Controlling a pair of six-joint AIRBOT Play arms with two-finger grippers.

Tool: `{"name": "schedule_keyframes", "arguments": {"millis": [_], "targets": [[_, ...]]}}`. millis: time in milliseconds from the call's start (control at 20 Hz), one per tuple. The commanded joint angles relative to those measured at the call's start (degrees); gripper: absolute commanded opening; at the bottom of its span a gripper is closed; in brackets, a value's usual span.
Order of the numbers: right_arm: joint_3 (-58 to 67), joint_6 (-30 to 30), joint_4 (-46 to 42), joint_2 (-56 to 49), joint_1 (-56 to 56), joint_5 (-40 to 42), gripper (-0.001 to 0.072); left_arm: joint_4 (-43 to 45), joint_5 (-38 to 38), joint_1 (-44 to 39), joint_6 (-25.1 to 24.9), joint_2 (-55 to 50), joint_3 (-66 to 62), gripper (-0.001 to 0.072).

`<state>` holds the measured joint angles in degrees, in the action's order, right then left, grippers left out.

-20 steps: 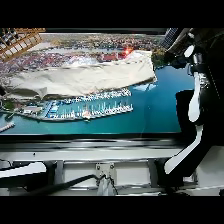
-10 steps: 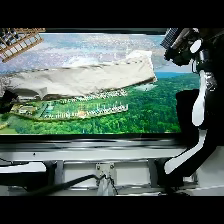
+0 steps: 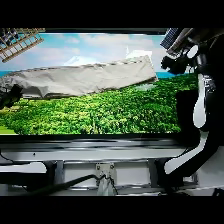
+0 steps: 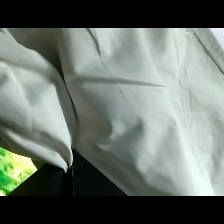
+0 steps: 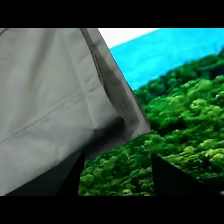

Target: Fold the clothes and pants, and hang the long-sleeved shirts on hangers.

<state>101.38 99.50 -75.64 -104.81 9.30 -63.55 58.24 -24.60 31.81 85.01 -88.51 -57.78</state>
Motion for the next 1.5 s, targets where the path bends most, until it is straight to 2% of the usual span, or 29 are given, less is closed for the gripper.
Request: {"name": "schedule_keyframes", "arguments": {"millis": [0,100,150,200,800,850,1050,1100,1150,1300,1450], "targets": [[-9.05,1.22,6.56,0.17,0.00,6.56,0.0530,0.46,-1.42,0.50,-0.66,0.81,0.02,0.0009],[-13.09,1.36,7.23,0.15,0.00,12.66,0.0556,0.44,-1.86,0.46,-0.63,0.81,0.02,0.0010],[-14.51,1.36,8.13,0.13,0.02,16.11,0.0625,0.44,-1.86,0.42,-0.63,0.81,0.02,0.0010],[-15.30,1.36,9.14,0.00,0.04,18.53,0.0657,0.39,-1.84,0.42,-0.63,0.81,0.02,0.0010],[-15.39,1.79,20.44,-4.57,-0.52,29.14,0.0642,0.35,-1.51,0.42,-0.61,0.70,0.02,0.0010],[-15.23,1.77,20.44,-4.59,-0.92,29.49,0.0620,0.35,-1.33,0.42,-0.61,0.70,0.02,0.0010],[-15.23,1.77,20.41,-4.98,-2.21,30.86,0.0361,0.42,-1.88,0.42,-0.63,0.70,0.02,0.0010],[-15.26,1.75,20.37,-5.07,-2.19,30.32,0.0245,0.44,-2.62,0.42,-0.68,0.70,0.02,0.0010],[-15.26,1.77,20.35,-4.92,-2.08,29.31,0.0010,0.46,-3.58,0.46,-0.87,0.72,0.02,0.0009],[-15.26,1.84,16.46,-1.97,-1.09,23.96,0.0015,2.78,-7.67,1.40,-9.27,1.64,0.02,0.0009],[-16.26,2.10,3.13,4.00,-0.79,12.07,0.0014,18.38,-10.67,2.62,-9.62,4.33,0.02,0.0008]]}}
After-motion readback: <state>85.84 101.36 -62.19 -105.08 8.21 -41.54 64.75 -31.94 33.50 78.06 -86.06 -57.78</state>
